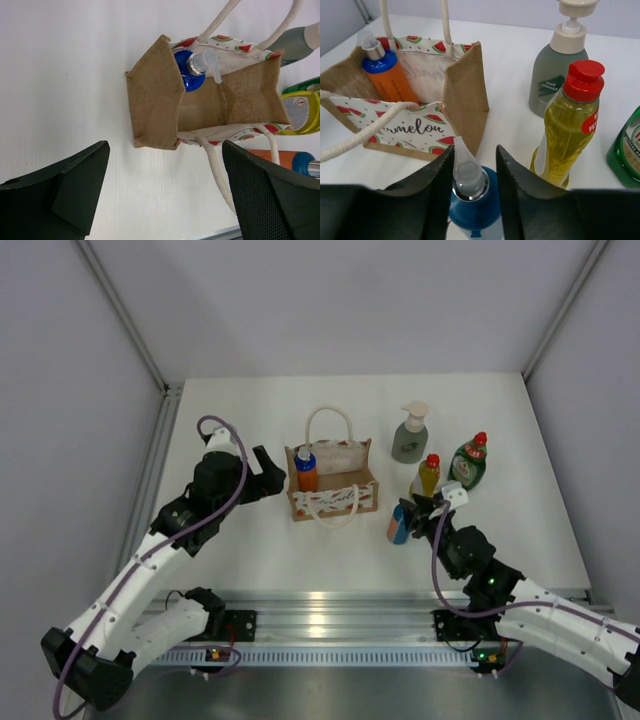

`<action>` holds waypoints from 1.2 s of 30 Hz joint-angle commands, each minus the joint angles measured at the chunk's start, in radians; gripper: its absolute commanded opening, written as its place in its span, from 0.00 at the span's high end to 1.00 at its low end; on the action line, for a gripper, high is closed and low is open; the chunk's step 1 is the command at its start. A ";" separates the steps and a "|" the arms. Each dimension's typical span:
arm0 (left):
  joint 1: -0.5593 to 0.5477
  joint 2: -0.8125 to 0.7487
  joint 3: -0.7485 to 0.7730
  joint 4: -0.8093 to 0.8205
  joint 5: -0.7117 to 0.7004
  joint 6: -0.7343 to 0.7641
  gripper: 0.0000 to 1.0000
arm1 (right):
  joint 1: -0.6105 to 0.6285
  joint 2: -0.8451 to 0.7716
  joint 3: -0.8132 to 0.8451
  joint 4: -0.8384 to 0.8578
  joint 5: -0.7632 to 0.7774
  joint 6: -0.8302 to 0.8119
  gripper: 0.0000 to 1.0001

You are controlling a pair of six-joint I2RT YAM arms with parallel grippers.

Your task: Take the personal care products out of the canvas bag

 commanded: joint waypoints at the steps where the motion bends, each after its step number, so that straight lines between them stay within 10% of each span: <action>1: -0.002 -0.039 0.062 -0.015 -0.012 0.035 0.02 | -0.008 -0.023 0.024 0.076 0.023 0.024 0.63; 10: -0.003 0.021 0.151 -0.013 0.094 0.069 0.02 | -0.008 -0.003 0.077 0.017 -0.009 0.024 0.26; 19: -0.061 0.242 0.318 -0.010 -0.099 0.118 0.11 | -0.008 -0.106 0.162 -0.144 -0.050 0.067 0.24; 22: -0.094 0.341 0.400 -0.005 -0.166 0.138 0.18 | -0.008 -0.151 0.192 -0.200 -0.079 0.072 0.01; 36: -0.190 0.530 0.418 0.125 -0.427 0.167 0.31 | -0.006 -0.201 0.227 -0.293 -0.101 0.080 0.00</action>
